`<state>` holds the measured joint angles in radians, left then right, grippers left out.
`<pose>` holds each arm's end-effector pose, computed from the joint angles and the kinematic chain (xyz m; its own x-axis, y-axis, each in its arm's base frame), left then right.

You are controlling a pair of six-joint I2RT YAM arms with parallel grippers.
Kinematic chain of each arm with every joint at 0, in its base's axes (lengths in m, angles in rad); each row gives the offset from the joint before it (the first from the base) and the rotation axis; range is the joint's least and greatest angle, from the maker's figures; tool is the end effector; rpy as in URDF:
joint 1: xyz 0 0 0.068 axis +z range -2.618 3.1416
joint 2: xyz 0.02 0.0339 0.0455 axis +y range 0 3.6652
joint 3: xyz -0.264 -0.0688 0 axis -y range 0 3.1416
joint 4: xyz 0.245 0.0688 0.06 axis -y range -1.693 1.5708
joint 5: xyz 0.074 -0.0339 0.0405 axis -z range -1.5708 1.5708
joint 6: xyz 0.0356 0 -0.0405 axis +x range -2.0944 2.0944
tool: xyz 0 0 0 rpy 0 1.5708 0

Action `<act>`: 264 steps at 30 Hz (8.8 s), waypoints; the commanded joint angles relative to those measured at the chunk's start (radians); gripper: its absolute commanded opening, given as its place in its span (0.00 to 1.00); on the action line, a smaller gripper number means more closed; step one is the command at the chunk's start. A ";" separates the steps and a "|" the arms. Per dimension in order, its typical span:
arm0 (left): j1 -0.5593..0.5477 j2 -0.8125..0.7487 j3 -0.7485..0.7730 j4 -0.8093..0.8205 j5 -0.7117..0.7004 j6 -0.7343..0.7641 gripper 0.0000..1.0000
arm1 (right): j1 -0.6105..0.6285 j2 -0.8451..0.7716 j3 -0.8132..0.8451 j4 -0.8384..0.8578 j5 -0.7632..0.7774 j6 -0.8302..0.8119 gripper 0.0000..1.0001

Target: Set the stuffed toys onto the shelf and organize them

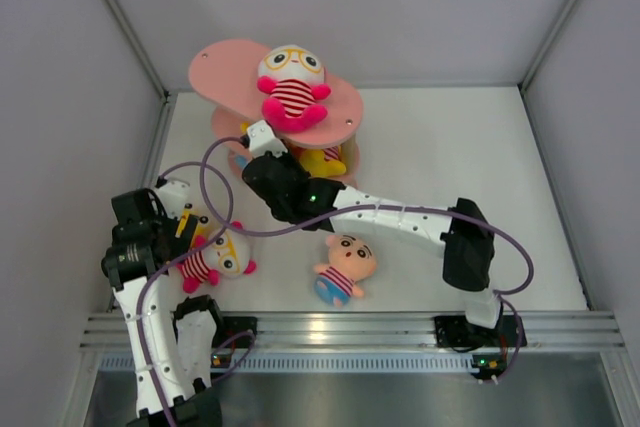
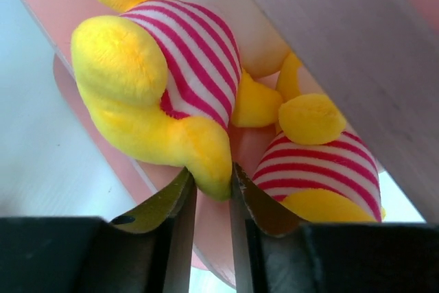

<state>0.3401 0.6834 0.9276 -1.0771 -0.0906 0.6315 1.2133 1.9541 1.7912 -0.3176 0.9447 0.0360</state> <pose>0.1046 0.0404 0.3167 -0.7930 0.3431 -0.5035 0.0973 0.8871 0.4512 0.1860 0.4155 0.3340 -0.1724 -0.4011 -0.8997 -0.2915 0.8932 -0.3424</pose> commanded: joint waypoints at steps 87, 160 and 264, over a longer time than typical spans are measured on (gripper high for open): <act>0.380 0.332 0.066 0.367 0.517 -0.322 0.00 | 0.109 -0.817 -0.429 0.120 -0.198 -0.147 0.70; -0.289 0.720 0.539 0.474 0.204 -1.201 0.10 | 0.109 -0.797 -0.452 0.109 -0.129 -0.108 0.70; -0.288 0.305 0.357 0.221 0.129 -0.471 0.66 | -0.055 -0.963 -0.848 -0.055 -0.593 0.123 0.66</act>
<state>0.0563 1.0481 1.3315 -0.8036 0.2081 0.0402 1.1740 1.0077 0.9821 -0.2607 0.3794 0.0620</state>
